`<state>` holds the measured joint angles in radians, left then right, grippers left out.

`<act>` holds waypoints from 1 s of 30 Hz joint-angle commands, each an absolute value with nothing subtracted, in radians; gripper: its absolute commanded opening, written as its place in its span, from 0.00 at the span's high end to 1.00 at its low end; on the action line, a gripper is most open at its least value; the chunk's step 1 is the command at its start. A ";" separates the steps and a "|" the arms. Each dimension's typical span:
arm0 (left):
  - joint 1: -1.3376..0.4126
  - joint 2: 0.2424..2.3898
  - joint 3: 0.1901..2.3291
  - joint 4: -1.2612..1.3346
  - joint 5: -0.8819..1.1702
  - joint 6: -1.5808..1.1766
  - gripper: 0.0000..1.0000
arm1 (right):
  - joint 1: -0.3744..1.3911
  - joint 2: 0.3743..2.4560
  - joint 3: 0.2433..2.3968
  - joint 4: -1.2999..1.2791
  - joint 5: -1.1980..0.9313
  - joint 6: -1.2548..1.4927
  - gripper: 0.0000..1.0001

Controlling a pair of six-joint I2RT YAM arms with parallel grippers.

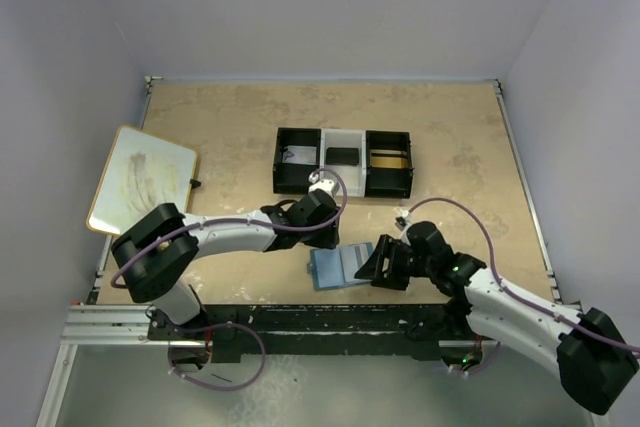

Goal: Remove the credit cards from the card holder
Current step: Adjust the card holder at the center of the board.

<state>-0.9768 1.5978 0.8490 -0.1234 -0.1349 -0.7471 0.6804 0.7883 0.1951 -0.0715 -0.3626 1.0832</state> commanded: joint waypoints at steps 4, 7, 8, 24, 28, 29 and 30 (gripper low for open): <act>-0.978 1.586 0.830 -0.076 -0.097 -0.731 0.57 | 0.684 0.872 0.208 -0.018 -0.356 1.115 0.34; -0.979 1.543 0.791 -0.084 -0.114 -0.748 0.57 | 0.684 0.892 0.230 -0.008 -0.294 1.181 0.33; -0.979 1.528 0.775 -0.087 -0.119 -0.754 0.57 | 0.685 0.898 0.241 0.002 -0.256 1.197 0.33; -0.982 1.340 0.583 -0.048 -0.119 -0.923 0.60 | 0.630 1.448 0.599 0.174 -0.311 0.984 0.31; -0.988 1.304 0.515 0.048 -0.094 -1.002 0.60 | 0.631 1.523 0.680 0.198 -0.343 0.906 0.32; -0.993 1.306 0.499 0.079 -0.078 -1.021 0.60 | 0.632 1.534 0.695 0.200 -0.364 0.886 0.32; -0.997 1.313 0.490 0.106 -0.067 -1.038 0.60 | 0.632 1.539 0.705 0.198 -0.381 0.868 0.33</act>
<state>-0.9794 1.3281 0.5331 -0.0410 -0.1123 -0.9363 0.6319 1.5181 0.6373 0.1722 -0.3126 0.9848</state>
